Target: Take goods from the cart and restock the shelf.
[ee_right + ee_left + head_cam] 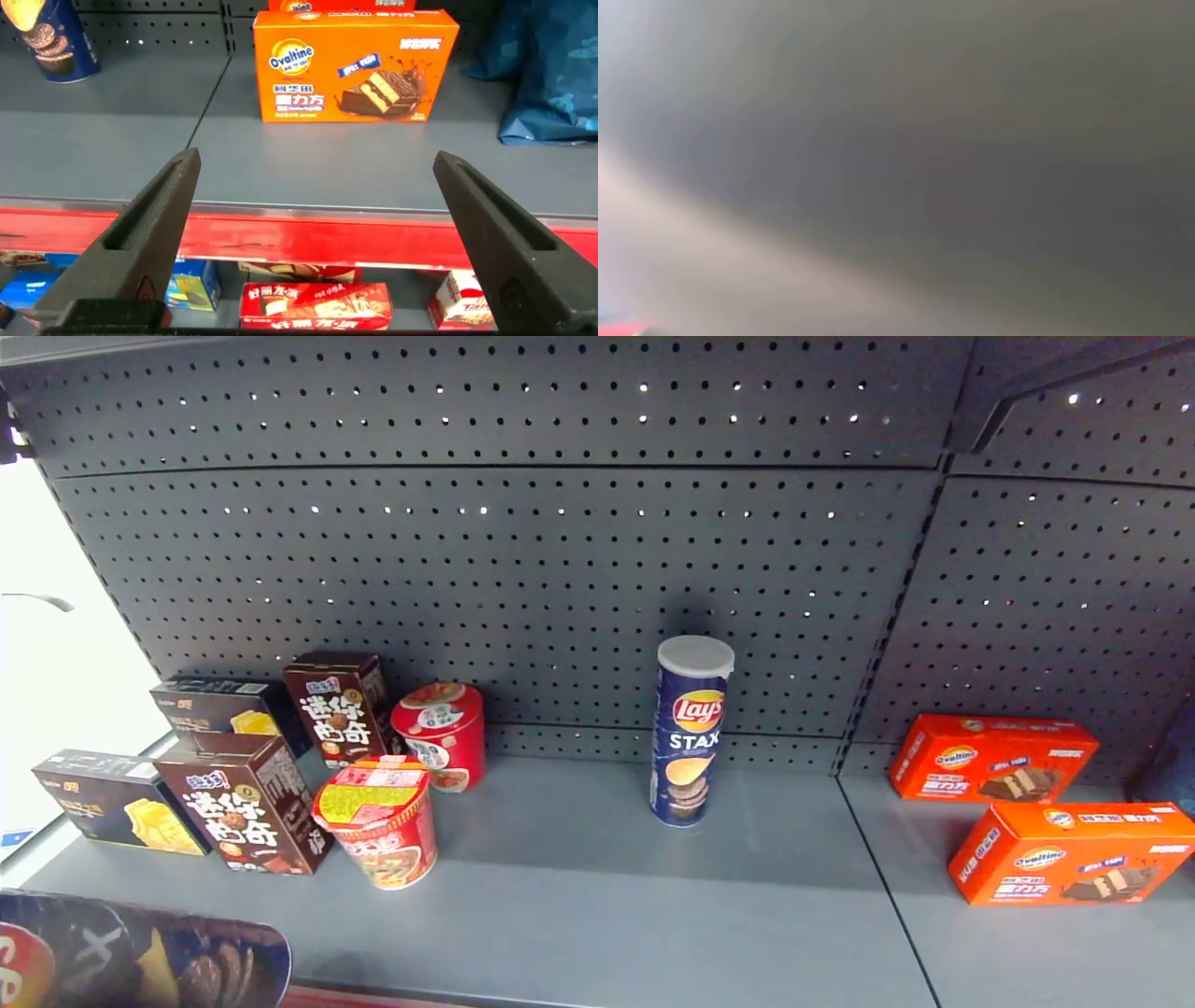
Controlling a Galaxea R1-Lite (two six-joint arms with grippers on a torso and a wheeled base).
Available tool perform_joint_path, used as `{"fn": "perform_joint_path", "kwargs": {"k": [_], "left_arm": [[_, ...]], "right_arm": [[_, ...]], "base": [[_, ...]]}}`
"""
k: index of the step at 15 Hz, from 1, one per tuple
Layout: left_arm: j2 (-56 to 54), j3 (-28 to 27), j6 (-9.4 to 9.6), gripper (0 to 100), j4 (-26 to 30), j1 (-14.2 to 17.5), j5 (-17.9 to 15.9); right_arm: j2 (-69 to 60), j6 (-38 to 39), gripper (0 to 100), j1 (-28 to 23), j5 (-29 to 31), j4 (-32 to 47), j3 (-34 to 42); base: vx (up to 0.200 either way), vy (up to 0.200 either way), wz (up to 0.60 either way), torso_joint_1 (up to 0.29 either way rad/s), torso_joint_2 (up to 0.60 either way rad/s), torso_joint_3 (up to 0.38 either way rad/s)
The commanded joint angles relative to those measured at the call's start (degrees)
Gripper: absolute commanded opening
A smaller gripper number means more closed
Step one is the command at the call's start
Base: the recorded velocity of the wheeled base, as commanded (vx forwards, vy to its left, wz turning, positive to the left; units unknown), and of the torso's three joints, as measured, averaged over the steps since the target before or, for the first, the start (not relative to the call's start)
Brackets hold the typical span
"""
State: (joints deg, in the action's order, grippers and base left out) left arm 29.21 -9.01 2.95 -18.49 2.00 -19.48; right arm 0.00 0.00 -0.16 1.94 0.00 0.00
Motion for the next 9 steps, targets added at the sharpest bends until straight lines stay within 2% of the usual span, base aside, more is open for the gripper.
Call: {"fn": "perform_joint_path", "kwargs": {"k": [1,2,3,5,6,9], "left_arm": [[-5.1,-3.1,0.3,0,7.9,-0.1,-0.1],[-7.2,-4.8,0.39,0,12.3,-0.1,-0.1],[-10.5,-7.6,0.48,0,18.9,-0.1,-0.1],[-13.7,-10.9,0.39,0,26.5,-0.2,-0.2],[-15.8,-12.4,0.39,0,30.8,-0.2,-0.4],[-19.1,-11.9,0.39,0,33.5,-0.2,-0.4]], "right_arm": [[0.0,0.0,100,0.0,0.0,0.0,0.0],[0.0,0.0,100,0.0,0.0,0.0,0.0],[0.0,0.0,100,0.0,0.0,0.0,0.0],[0.0,0.0,100,0.0,0.0,0.0,0.0],[0.0,0.0,100,0.1,0.0,0.0,0.0],[0.0,0.0,100,0.0,0.0,0.0,0.0]], "base": [[0.0,0.0,0.0,0.0,0.0,0.0],[0.0,0.0,0.0,0.0,0.0,0.0],[0.0,0.0,0.0,0.0,0.0,0.0],[0.0,0.0,-0.6,0.002,0.0,0.005],[0.0,0.0,0.0,0.0,0.0,0.0],[0.0,0.0,0.0,0.0,0.0,0.0]]}}
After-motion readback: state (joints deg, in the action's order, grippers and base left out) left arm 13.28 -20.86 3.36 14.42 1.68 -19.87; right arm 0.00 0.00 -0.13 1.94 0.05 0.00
